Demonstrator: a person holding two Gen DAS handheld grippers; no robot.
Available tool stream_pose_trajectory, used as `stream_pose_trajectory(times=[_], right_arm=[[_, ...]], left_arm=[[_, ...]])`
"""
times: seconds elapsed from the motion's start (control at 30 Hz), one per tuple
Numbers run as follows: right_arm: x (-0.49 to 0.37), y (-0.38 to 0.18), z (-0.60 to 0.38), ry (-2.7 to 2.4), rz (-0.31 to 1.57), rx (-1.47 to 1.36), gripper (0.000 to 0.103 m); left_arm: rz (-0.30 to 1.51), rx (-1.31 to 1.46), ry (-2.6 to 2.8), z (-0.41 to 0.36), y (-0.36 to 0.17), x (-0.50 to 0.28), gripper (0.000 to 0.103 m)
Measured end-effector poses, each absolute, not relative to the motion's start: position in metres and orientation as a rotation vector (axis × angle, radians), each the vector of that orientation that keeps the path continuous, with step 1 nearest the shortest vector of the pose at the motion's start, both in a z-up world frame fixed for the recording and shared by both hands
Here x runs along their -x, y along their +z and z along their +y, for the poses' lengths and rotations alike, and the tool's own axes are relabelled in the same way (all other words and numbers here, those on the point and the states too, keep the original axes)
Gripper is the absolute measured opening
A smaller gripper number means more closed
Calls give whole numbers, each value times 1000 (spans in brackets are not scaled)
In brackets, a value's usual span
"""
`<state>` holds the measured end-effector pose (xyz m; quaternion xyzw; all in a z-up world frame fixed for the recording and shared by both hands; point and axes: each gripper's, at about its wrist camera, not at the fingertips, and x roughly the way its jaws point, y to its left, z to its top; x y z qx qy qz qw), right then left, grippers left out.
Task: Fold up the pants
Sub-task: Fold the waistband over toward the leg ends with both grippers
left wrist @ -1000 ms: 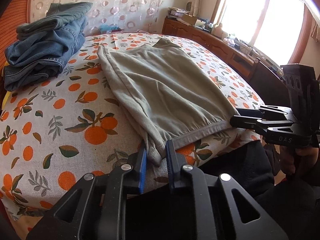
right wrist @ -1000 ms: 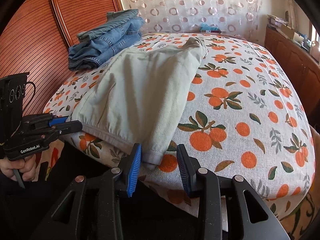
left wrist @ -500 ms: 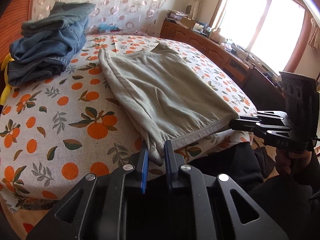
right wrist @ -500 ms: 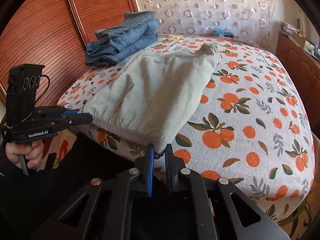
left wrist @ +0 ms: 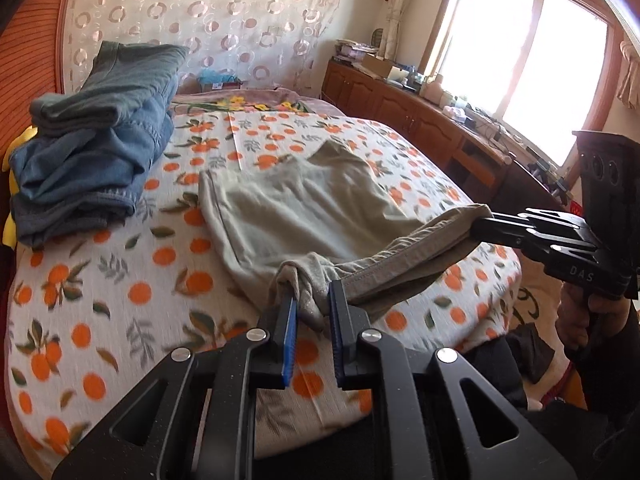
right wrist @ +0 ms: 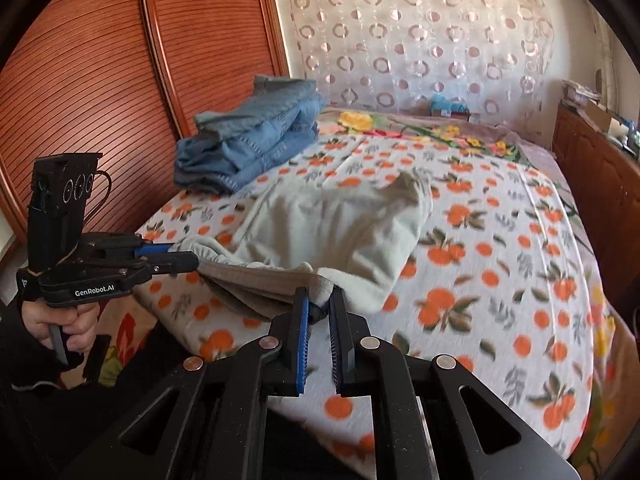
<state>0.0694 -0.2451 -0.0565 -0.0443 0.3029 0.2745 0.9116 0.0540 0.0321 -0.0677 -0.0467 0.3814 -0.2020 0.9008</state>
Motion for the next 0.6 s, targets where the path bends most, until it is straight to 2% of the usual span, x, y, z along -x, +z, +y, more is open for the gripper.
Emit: stream_pose_trajectory(times=[0.27, 0.6], right_arm=[[-130, -54, -233, 532, 599, 80, 9], [-203, -72, -220, 542, 662, 59, 9]], left_arm=[[779, 92, -405, 37, -59, -113, 16], [798, 108, -382, 43, -64, -172, 16]])
